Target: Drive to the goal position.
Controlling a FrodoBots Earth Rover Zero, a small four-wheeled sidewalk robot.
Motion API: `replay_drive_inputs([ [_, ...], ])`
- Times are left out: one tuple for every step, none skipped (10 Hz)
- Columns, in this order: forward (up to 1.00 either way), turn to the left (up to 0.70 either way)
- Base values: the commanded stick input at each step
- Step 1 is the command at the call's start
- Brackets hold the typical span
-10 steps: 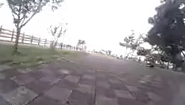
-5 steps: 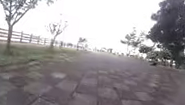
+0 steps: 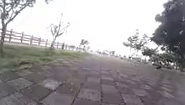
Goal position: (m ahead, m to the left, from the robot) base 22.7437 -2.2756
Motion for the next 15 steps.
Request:
replay_drive_inputs([
  [1.0,0.04],
  [1.0,0.04],
  [1.0,0.04],
  [1.0,0.04],
  [1.0,0.04],
  [1.0,0.04],
  [1.0,0.04],
  [1.0,0.04],
  [1.0,0.04],
  [1.0,-0.04],
  [1.0,-0.36],
  [1.0,-0.36],
  [1.0,-0.36],
  [1.0,-0.11],
  [1.0,-0.27],
])
